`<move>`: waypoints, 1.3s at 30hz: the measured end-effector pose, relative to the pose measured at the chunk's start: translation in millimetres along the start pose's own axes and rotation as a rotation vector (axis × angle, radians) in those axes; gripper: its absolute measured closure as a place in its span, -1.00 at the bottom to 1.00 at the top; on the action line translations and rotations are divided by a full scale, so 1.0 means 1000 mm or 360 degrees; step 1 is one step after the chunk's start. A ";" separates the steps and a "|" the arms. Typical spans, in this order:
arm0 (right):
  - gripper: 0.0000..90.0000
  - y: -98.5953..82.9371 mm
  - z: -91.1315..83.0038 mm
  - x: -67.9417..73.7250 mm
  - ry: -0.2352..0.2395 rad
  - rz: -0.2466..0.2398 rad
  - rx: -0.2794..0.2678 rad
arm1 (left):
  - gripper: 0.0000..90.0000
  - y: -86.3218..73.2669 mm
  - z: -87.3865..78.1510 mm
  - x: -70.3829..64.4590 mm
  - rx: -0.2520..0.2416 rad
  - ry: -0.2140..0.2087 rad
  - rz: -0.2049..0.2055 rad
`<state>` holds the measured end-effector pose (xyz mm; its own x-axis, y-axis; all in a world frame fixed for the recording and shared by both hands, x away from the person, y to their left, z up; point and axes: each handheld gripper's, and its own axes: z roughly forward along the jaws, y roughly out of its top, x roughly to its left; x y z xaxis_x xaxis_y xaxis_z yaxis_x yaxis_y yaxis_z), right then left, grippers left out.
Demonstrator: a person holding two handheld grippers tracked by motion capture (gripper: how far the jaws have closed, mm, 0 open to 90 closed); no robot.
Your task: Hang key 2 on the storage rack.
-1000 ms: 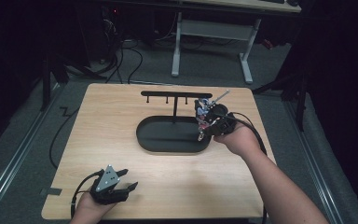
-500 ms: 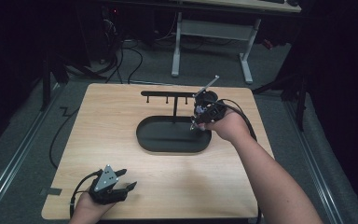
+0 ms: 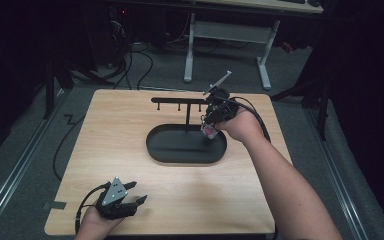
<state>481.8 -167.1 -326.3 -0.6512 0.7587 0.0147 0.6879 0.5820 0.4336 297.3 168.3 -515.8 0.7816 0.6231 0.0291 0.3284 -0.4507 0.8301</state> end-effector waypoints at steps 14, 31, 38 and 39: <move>0.98 0.020 0.004 -0.005 -0.0007 0.0013 -0.0018 | -0.12 0.000 -0.001 0.001 0.0006 -0.0004 0.0001; 0.98 0.024 0.009 -0.018 0.0016 0.0093 -0.0048 | -0.12 -0.001 0.002 -0.002 0.0028 -0.0011 0.0026; 0.97 0.028 0.014 -0.023 -0.0026 0.0128 -0.0067 | -0.12 -0.001 0.003 -0.002 0.0035 -0.0012 0.0036; 0.96 0.029 0.015 -0.024 -0.0036 0.0132 -0.0071 | -0.12 -0.001 0.003 -0.002 0.0035 -0.0012 0.0036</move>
<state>522.3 -164.4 -328.0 -0.5848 0.8106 0.0321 0.7239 0.5036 0.4716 296.7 165.6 -518.6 0.7930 0.6076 0.0436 0.3220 -0.4789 0.8167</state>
